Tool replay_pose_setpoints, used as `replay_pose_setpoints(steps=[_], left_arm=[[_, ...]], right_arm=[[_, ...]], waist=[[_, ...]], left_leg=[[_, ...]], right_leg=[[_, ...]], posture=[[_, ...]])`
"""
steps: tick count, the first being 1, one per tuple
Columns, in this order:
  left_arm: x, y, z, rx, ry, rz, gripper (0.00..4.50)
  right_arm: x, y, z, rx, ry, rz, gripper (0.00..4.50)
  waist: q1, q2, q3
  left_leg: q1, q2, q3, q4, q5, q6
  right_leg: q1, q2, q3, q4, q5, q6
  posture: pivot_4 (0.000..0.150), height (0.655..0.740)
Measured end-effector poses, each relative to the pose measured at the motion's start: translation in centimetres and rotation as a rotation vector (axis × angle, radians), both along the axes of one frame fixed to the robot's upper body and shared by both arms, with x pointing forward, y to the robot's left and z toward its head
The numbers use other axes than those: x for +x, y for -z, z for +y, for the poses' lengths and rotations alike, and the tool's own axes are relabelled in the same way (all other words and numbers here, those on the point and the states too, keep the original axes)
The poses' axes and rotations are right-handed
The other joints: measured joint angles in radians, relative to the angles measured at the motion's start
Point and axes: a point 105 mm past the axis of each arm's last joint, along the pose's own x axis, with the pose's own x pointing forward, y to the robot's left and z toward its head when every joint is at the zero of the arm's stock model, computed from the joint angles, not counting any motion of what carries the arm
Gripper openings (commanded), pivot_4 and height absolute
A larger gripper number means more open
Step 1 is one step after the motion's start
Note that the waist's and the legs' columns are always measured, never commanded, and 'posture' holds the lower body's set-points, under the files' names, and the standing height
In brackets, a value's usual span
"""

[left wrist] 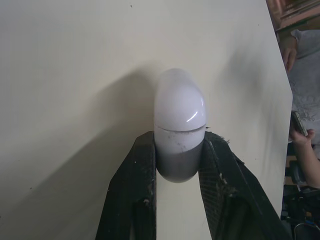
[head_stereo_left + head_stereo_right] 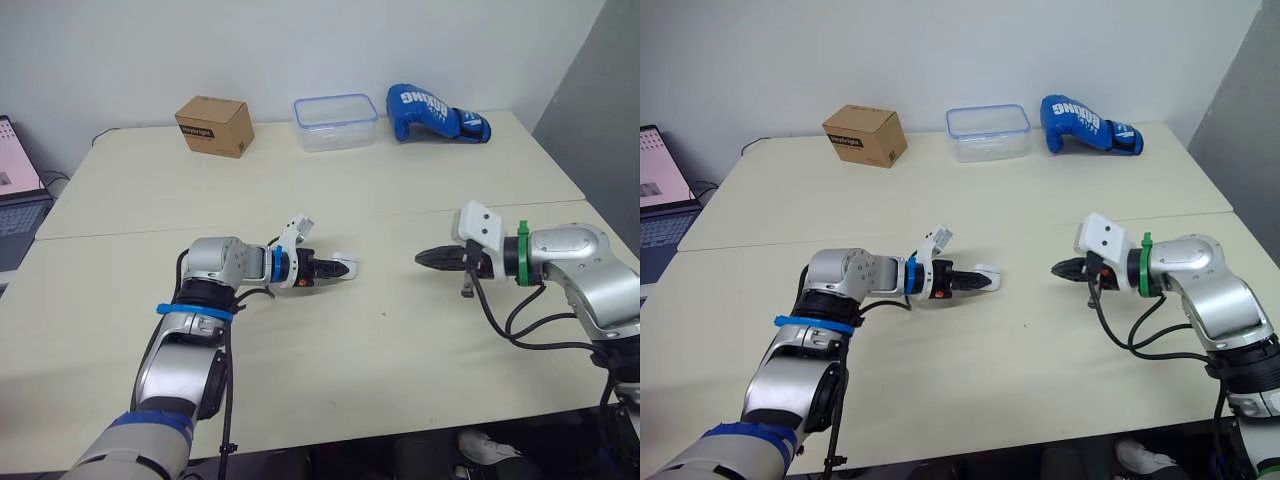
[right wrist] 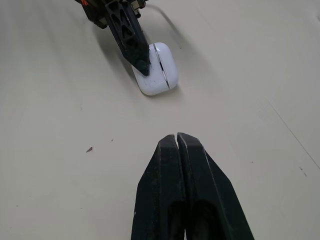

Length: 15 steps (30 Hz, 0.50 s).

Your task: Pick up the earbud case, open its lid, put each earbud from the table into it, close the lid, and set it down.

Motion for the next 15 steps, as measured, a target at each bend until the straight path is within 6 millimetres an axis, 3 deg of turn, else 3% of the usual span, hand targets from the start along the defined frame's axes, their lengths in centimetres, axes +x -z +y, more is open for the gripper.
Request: replay_pose_setpoints(steps=[3,4,9,15], left_arm=[[0.1,0.0,0.0,0.008,-0.004,0.003,0.77],[0.1,0.0,0.0,0.012,-0.004,0.002,1.33],[0.1,-0.1,0.1,0.068,0.006,-0.015,2.58],[0.2,-0.6,1.8,0.212,0.011,-0.083,2.58]], right_arm=[[0.0,0.0,0.0,0.0,-0.001,0.0,0.04],[0.0,0.0,0.0,0.001,-0.001,0.0,0.0],[0.0,0.0,0.1,0.004,-0.005,-0.002,0.0],[-0.1,0.0,0.2,0.005,-0.014,-0.004,0.0]], waist=[[0.0,0.0,0.0],[0.0,0.0,0.0],[-0.001,0.0,-0.001],[-0.007,0.0,-0.001]], left_leg=[[0.0,0.0,0.0,0.0,0.0,0.0],[0.0,0.0,0.0,0.0,0.0,0.0],[0.001,0.0,0.0,0.0,0.0,0.0],[0.002,0.001,0.001,0.0,0.0,0.0]], right_leg=[[0.0,0.0,0.0,0.0,0.0,0.0],[0.0,0.0,0.0,0.0,0.0,0.0],[0.001,0.0,0.0,0.0,0.0,0.0],[0.001,0.0,0.001,0.001,0.0,0.0]], posture=[[0.15,0.7307],[0.15,0.7307],[0.15,0.7307],[0.15,0.7307]])
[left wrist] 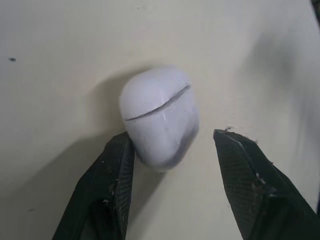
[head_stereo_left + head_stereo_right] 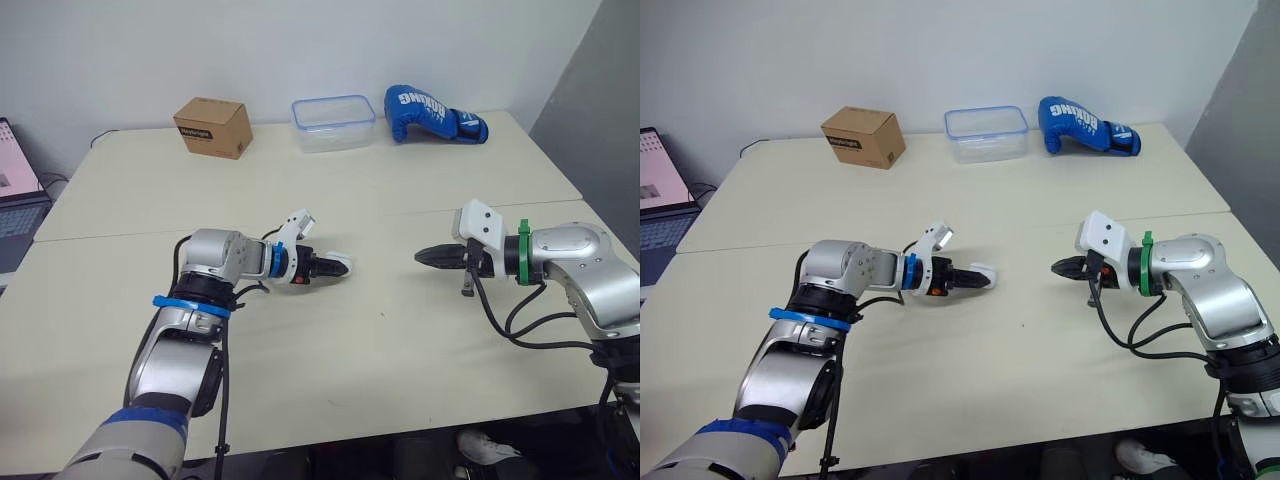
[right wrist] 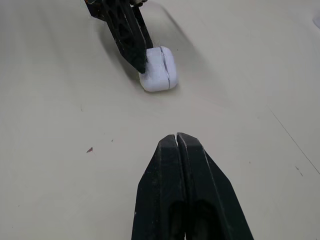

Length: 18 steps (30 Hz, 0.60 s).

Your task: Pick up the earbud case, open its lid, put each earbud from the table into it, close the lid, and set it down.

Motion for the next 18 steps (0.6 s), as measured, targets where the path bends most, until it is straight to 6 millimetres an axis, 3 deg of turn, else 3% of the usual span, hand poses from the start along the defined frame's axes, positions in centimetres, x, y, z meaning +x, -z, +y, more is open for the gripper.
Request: replay_pose_setpoints(steps=[9,18], left_arm=[[-0.6,0.0,3.7,0.153,-0.051,-0.099,2.58],[-3.0,0.9,9.2,0.212,-0.241,-0.328,2.58]], right_arm=[[-0.1,0.3,0.6,0.025,-0.018,-0.002,0.0],[-1.6,2.0,0.8,0.117,0.031,0.031,0.0]], waist=[[-0.004,0.0,0.0],[-0.002,0.001,0.0]], left_leg=[[0.0,0.0,0.0,-0.001,0.0,0.0],[0.0,0.001,-0.001,-0.001,0.0,0.0]], right_leg=[[0.0,0.0,0.0,0.0,0.0,0.0],[-0.001,0.0,0.001,-0.001,0.0,0.0]], posture=[[0.15,0.7307],[0.15,0.7307]])
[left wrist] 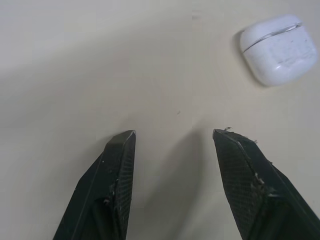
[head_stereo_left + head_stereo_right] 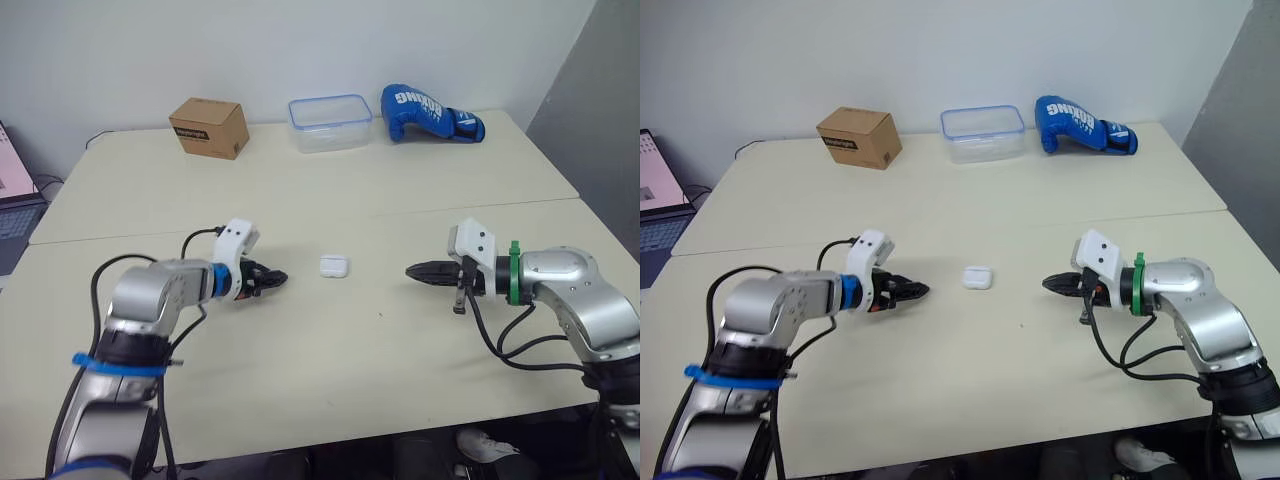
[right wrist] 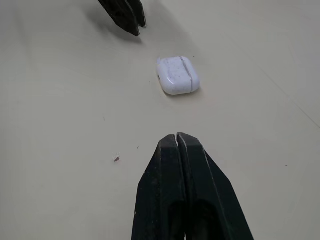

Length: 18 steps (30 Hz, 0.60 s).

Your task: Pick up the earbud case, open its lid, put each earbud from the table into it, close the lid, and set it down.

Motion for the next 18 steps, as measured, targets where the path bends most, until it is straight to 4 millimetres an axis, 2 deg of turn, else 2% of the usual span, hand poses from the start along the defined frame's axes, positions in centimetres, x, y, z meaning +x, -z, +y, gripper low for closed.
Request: replay_pose_setpoints(steps=[5,10,18], left_arm=[[-2.3,0.9,2.1,-0.014,-0.121,-0.142,2.58],[-4.4,1.2,3.3,-0.032,-0.202,-0.243,2.58],[-6.3,1.6,3.3,-0.072,-0.258,-0.303,2.58]], right_arm=[[-1.0,1.0,0.2,0.066,0.052,0.012,0.0],[-2.0,1.7,0.1,0.092,0.088,0.038,0.0],[-2.9,2.7,-0.2,0.095,0.117,0.066,0.0]], waist=[[0.014,0.0,0.0],[0.025,0.0,0.0],[0.037,0.0,0.0]], left_leg=[[-0.001,0.0,0.001,0.0,0.0,0.0],[-0.001,-0.001,0.001,0.0,0.0,0.0],[0.0,-0.001,0.002,0.0,0.0,0.001]], right_leg=[[0.0,0.0,0.0,-0.001,0.0,0.0],[0.001,-0.001,0.0,-0.001,0.0,0.0],[0.002,0.0,-0.001,-0.001,0.0,0.0]], posture=[[0.15,0.7307],[0.15,0.7307],[0.15,0.7307]])
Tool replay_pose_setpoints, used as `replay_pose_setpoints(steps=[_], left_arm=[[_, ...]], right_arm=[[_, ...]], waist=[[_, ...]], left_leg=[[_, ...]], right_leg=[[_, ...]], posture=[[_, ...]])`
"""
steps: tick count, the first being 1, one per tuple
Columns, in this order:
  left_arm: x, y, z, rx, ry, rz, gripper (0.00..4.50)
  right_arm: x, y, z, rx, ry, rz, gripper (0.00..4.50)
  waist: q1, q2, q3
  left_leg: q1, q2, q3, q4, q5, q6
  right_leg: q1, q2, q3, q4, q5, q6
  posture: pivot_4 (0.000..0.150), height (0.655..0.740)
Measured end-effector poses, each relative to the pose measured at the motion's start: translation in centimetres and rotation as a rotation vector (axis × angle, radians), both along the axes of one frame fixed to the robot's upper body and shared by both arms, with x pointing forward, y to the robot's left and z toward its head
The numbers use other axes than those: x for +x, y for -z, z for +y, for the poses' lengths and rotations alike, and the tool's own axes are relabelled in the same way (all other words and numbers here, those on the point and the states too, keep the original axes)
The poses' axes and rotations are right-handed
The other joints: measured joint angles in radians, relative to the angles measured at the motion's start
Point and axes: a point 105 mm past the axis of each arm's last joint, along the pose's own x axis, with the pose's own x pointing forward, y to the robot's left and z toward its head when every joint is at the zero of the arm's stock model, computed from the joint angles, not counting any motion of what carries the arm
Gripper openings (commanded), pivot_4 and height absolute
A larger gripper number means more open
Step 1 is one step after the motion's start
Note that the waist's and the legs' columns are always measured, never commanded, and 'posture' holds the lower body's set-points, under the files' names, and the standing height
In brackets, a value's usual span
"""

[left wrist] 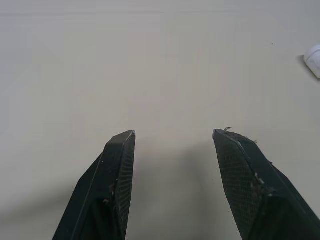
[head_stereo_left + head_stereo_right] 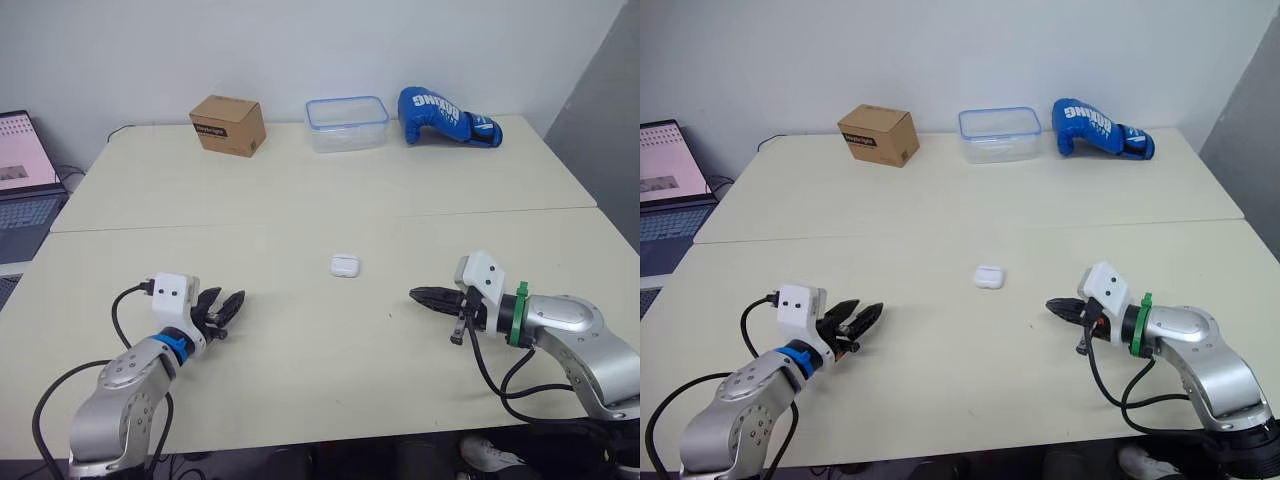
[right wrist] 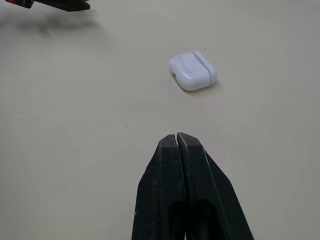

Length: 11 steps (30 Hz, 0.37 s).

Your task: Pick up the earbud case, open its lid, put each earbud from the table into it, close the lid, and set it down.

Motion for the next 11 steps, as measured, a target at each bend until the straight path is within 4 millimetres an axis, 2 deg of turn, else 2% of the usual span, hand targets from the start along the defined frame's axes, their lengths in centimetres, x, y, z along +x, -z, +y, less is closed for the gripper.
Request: replay_pose_setpoints(steps=[11], left_arm=[[-0.7,0.3,-1.7,-0.058,0.089,0.011,2.58]], right_arm=[[-0.2,0.4,-0.4,0.005,0.027,0.016,0.0]], waist=[[0.0,0.0,0.0]], left_leg=[[0.001,0.0,0.0,0.0,0.0,0.0]], right_leg=[[0.001,0.0,-0.001,0.0,0.0,0.0]], posture=[[0.15,0.7307]])
